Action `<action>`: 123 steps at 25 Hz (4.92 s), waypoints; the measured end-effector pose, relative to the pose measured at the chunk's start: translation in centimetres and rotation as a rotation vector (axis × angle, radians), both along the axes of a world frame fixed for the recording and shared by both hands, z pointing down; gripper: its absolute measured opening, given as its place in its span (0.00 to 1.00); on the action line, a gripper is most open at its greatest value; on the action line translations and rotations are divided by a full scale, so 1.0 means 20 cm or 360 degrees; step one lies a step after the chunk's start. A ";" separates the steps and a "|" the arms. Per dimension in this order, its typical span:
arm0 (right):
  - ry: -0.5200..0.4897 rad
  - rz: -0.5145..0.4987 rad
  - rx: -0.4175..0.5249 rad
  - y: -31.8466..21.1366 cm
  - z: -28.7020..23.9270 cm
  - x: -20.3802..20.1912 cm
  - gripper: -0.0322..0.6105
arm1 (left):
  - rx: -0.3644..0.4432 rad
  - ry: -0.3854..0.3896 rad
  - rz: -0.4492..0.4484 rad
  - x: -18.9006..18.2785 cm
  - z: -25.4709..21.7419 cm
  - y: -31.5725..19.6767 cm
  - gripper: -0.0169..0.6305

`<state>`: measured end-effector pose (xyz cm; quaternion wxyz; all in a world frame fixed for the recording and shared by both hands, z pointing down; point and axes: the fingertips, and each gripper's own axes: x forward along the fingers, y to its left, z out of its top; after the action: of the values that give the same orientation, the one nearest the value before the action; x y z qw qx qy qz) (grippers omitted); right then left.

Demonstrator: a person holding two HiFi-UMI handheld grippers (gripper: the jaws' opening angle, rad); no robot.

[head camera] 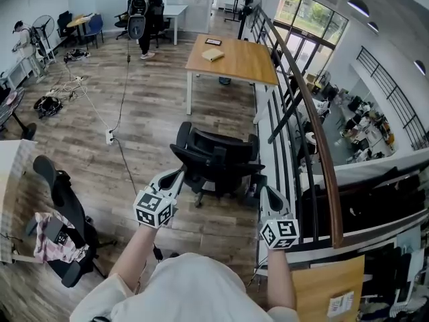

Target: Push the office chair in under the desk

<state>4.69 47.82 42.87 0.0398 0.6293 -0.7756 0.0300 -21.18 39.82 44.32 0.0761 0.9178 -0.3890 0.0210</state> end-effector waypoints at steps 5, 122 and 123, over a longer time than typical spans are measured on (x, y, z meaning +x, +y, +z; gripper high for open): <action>0.0027 -0.0016 -0.0016 0.01 0.02 -0.03 0.06 | -0.0014 -0.0003 -0.0010 -0.03 0.03 0.00 0.02; 0.1537 -0.0937 -0.1119 -1.17 1.58 0.31 0.37 | 0.0118 -0.2152 0.0774 0.28 1.54 -1.23 0.36; 0.1540 -0.0937 -0.1121 -1.17 1.58 0.31 0.37 | 0.0118 -0.2152 0.0785 0.29 1.54 -1.23 0.36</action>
<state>10.99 24.44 74.55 0.5931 0.2831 -0.7535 -0.0162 -15.44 15.15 75.15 -0.2196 0.7671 -0.1330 0.5880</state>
